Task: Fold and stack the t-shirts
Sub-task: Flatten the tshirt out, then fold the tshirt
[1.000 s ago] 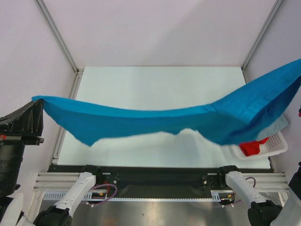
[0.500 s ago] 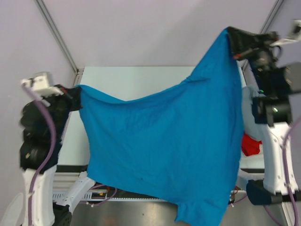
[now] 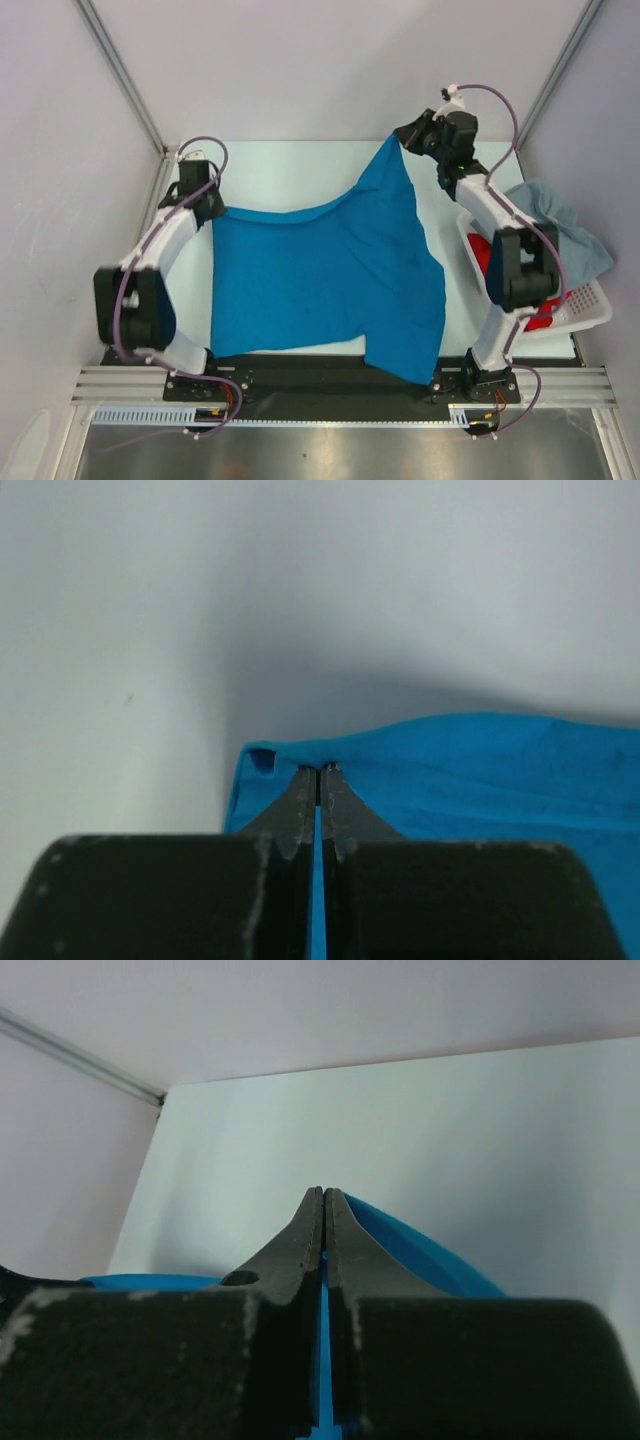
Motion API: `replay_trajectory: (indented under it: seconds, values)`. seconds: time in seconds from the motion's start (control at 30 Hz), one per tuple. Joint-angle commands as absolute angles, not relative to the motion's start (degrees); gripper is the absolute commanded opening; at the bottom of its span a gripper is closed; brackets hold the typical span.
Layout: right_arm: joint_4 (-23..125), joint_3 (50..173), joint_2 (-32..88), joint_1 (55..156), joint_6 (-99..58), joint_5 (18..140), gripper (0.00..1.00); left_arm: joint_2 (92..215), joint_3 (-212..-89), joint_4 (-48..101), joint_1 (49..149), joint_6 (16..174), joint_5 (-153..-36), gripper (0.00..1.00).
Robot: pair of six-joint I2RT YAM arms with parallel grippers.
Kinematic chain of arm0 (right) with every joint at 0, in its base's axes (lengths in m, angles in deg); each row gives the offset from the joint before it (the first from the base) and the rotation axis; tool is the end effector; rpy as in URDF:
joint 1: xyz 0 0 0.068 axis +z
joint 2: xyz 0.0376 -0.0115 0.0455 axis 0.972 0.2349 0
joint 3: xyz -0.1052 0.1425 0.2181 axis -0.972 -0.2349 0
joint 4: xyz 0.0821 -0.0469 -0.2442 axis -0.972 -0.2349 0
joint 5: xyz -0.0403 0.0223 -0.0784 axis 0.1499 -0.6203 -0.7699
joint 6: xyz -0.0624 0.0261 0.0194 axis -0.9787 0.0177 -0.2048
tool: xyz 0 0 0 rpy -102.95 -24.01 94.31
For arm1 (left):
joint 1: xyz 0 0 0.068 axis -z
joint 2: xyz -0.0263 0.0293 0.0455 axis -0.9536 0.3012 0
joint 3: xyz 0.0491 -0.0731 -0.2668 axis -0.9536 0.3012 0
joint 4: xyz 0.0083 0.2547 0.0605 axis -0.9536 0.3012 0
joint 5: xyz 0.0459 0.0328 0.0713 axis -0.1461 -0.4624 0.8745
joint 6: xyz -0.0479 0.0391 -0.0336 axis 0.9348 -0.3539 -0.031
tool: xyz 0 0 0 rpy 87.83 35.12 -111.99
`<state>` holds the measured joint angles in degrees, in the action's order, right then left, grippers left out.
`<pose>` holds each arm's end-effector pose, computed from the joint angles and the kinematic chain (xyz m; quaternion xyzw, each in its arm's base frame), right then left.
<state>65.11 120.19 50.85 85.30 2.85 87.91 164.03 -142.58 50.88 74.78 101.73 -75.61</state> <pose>0.4578 0.0881 0.3391 0.0404 0.7400 0.3226 0.5888 0.3451 -0.0032 0.2621 -0.1608 0.9006 0.0152 0.4034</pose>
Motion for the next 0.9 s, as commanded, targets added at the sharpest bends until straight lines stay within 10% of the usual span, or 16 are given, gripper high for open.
replay_trajectory:
  seconds: [0.0, 0.87]
  values:
    - [69.2, 130.2, 56.8, 85.5, -0.2, 87.6, 0.00, 174.4, -153.0, 46.5, 70.6, 100.1, -82.2, 0.00]
    - [48.3, 149.2, 72.0, 82.4, 2.5, 92.6, 0.00, 189.8, -165.5, 53.7, 63.2, 100.6, -92.0, 0.00]
